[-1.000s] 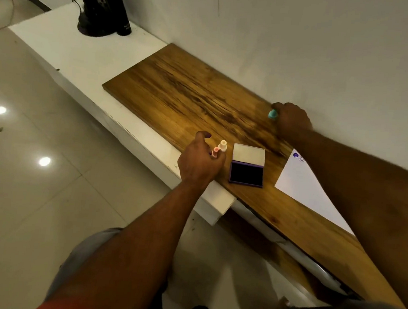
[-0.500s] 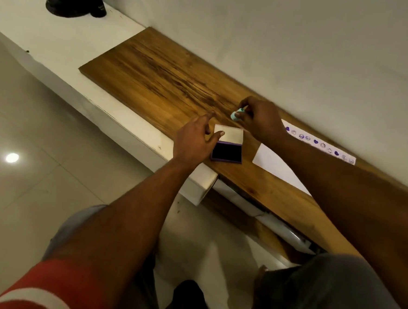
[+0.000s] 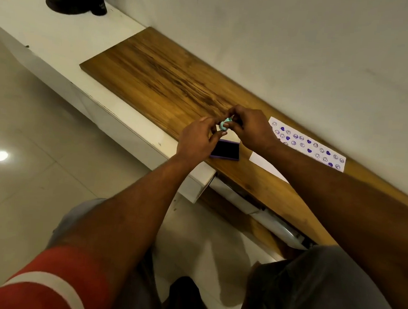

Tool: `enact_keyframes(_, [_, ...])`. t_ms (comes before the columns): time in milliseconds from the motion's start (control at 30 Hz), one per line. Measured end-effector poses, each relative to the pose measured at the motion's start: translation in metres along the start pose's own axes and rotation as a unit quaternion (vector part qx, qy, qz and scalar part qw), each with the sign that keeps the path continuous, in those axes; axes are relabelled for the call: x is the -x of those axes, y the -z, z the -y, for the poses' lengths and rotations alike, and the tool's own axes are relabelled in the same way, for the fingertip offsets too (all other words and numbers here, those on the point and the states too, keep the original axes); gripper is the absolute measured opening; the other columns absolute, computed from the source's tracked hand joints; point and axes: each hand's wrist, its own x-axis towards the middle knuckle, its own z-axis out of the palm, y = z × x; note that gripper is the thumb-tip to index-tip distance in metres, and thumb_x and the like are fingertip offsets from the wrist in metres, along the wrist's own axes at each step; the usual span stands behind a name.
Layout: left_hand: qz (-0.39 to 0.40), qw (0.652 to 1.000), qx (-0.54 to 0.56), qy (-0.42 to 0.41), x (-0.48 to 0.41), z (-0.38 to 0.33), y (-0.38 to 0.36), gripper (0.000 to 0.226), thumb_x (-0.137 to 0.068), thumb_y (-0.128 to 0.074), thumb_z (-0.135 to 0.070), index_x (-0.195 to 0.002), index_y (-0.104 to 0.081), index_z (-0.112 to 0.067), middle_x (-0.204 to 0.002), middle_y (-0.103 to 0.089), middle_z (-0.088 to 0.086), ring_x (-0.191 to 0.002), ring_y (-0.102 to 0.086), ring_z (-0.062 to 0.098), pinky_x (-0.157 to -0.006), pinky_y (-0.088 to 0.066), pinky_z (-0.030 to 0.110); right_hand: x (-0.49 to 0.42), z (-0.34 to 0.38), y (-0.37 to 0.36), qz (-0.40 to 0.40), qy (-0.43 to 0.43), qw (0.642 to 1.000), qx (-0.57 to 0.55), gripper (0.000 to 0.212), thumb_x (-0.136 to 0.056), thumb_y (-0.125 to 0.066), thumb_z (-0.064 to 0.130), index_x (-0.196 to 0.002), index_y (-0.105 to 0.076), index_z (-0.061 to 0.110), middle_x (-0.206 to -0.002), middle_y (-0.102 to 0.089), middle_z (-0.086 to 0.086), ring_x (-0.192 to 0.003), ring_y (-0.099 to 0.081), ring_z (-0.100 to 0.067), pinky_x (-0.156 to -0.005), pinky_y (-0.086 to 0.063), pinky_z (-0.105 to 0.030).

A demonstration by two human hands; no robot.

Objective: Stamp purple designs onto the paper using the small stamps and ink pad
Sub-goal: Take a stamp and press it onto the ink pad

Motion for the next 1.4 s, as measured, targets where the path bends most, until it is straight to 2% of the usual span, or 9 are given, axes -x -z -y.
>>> enact_keyframes(100, [-0.006, 1.0, 0.008, 0.005, -0.001, 0.002, 0.001, 0.038, -0.099, -0.064, -0.048, -0.129, -0.068, -0.025, -0.106, -0.069, -0.007, -0.088, -0.056, 0.005, -0.066, -0.038, 0.015, -0.002, 0.002, -0.001, 0.009, 0.006, 1.0, -0.013, 0.02, -0.093, -0.072, 0.03, -0.108, -0.07, 0.018, -0.087, -0.069, 0.009, -0.079, -0.065, -0.01, -0.065, -0.044, -0.016])
enact_keyframes(200, [-0.008, 1.0, 0.006, 0.01, -0.002, 0.002, 0.003, 0.037, -0.099, -0.064, -0.048, -0.127, -0.069, -0.024, -0.107, -0.07, -0.006, -0.09, -0.058, 0.008, -0.07, -0.045, 0.023, -0.007, 0.004, -0.001, 0.011, 0.011, 1.0, -0.01, 0.021, -0.094, -0.072, 0.033, -0.108, -0.07, 0.018, -0.087, -0.07, 0.007, -0.08, -0.067, -0.014, -0.067, -0.048, -0.023])
enact_keyframes(367, [-0.012, 1.0, -0.008, 0.016, -0.001, 0.001, 0.008, 0.031, -0.098, -0.066, -0.045, -0.118, -0.07, -0.021, -0.1, -0.068, -0.005, -0.084, -0.059, 0.01, -0.068, -0.047, 0.027, -0.018, 0.005, -0.002, 0.009, -0.007, 0.984, 0.176, 0.05, -0.096, -0.047, 0.067, -0.095, -0.068, 0.022, -0.074, -0.062, 0.004, -0.069, -0.058, -0.017, -0.059, -0.039, -0.028])
enact_keyframes(533, [-0.005, 1.0, -0.021, 0.018, 0.001, 0.009, 0.013, 0.028, -0.098, -0.067, -0.039, -0.117, -0.069, -0.018, -0.1, -0.067, -0.003, -0.081, -0.056, 0.01, -0.061, -0.033, 0.017, -0.031, 0.007, -0.014, 0.112, 0.035, 0.967, 0.225, 0.055, -0.105, -0.037, 0.054, -0.093, -0.072, 0.014, -0.077, -0.064, -0.005, -0.074, -0.064, -0.025, -0.062, -0.036, -0.029])
enact_keyframes(667, [0.015, 1.0, -0.022, 0.013, 0.003, 0.02, 0.018, 0.032, -0.1, -0.064, -0.041, -0.122, -0.068, -0.019, -0.102, -0.068, -0.001, -0.082, -0.053, 0.008, -0.063, -0.037, 0.025, -0.034, 0.005, -0.021, 0.111, 0.069, 0.968, 0.212, 0.047, -0.105, -0.042, 0.05, -0.101, -0.071, 0.013, -0.076, -0.061, -0.001, -0.068, -0.056, -0.016, -0.061, -0.039, -0.027])
enact_keyframes(767, [0.02, 0.999, -0.03, 0.021, 0.006, 0.024, 0.019, 0.036, -0.101, -0.063, -0.044, -0.127, -0.067, -0.02, -0.105, -0.069, -0.002, -0.083, -0.054, 0.007, -0.065, -0.04, 0.027, -0.03, 0.006, -0.024, 0.107, 0.107, 0.971, 0.187, 0.037, -0.105, -0.044, 0.048, -0.09, -0.063, 0.02, -0.072, -0.057, 0.003, -0.062, -0.052, -0.012, -0.052, -0.027, -0.021])
enact_keyframes(867, [0.03, 0.998, -0.04, 0.034, 0.011, 0.031, 0.021, 0.039, -0.1, -0.062, -0.05, -0.126, -0.068, -0.022, -0.103, -0.069, -0.004, -0.081, -0.057, 0.008, -0.063, -0.045, 0.028, -0.023, 0.003, -0.026, 0.096, 0.11, 0.974, 0.173, 0.033, -0.105, -0.042, 0.05, -0.086, -0.051, 0.025, -0.072, -0.055, 0.004, -0.061, -0.048, -0.009, -0.053, -0.029, -0.022])
enact_keyframes(1133, [0.051, 0.993, -0.074, 0.079, 0.032, 0.05, 0.016, 0.041, -0.098, -0.063, -0.053, -0.128, -0.07, -0.027, -0.096, -0.062, -0.012, -0.085, -0.056, 0.011, -0.066, -0.043, 0.027, -0.005, -0.012, -0.017, 0.067, 0.07, 0.988, 0.117, 0.031, -0.103, -0.046, 0.052, -0.091, -0.055, 0.025, -0.082, -0.067, -0.002, -0.069, -0.058, -0.015, -0.052, -0.035, -0.022])
enact_keyframes(1400, [0.061, 0.991, -0.061, 0.102, 0.028, 0.044, 0.01, 0.051, -0.095, -0.069, -0.052, -0.139, -0.065, -0.026, -0.118, -0.071, 0.0, -0.106, -0.064, 0.02, -0.083, -0.054, 0.036, 0.011, -0.029, -0.004, 0.081, 0.052, 0.989, 0.113, 0.039, -0.101, -0.047, 0.055, -0.1, -0.063, 0.019, -0.092, -0.072, -0.006, -0.074, -0.057, -0.013, -0.052, -0.031, -0.02])
